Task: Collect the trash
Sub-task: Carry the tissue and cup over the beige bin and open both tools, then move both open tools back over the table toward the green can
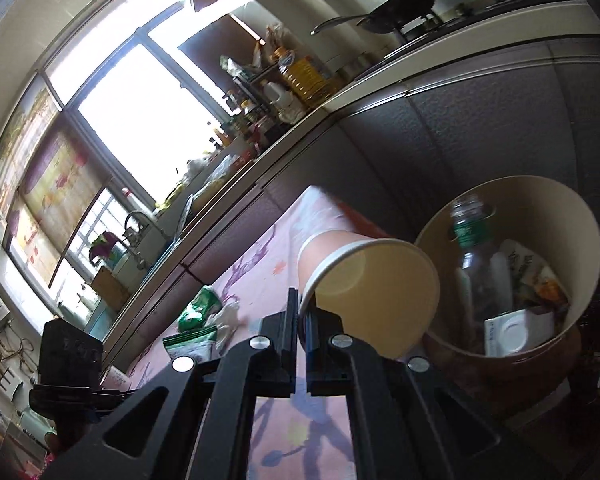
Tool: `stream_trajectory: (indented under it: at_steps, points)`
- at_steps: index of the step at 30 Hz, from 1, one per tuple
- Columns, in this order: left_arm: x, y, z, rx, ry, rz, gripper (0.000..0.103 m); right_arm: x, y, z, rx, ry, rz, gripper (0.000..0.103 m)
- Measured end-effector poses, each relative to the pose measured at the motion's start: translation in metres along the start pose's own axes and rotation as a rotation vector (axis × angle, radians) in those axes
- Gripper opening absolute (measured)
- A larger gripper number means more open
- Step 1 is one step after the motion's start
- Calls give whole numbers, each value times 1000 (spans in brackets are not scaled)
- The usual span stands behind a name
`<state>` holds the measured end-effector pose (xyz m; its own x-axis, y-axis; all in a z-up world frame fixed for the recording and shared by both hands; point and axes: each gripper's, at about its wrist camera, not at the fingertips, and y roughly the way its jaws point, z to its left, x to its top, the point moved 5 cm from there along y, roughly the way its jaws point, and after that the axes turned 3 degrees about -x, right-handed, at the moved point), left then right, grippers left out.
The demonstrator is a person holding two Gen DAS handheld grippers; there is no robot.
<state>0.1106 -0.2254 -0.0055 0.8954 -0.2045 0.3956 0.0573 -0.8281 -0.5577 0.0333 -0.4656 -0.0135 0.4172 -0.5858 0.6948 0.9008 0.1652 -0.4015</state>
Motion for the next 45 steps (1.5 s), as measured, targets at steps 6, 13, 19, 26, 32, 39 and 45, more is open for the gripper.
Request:
stream_trajectory:
  at_steps: [6,13,19,26,32,39,45]
  points:
    - [37,82,-54,-3,143,87,3,14,-10,-63,-124,58,-4,0]
    - [65,176,-75,83,191,163,12,9,5,-106,-131,198,88,2]
    - [64,202,-50,152,100,186,37,11,1,-123,-121,274,72,68]
    - [48,168,-43,154,112,149,37,26,-43,-110,-198,220,-136,68]
    - [23,118,-35,202,195,88,37,17,-40,-88,-158,172,-119,68]
    - [-8,30,11,291,188,-25,37,-2,-4,-38,-97,101,12,68]
    - [-28,-64,86,359,14,-164,37,-27,28,23,-38,-15,131,68]
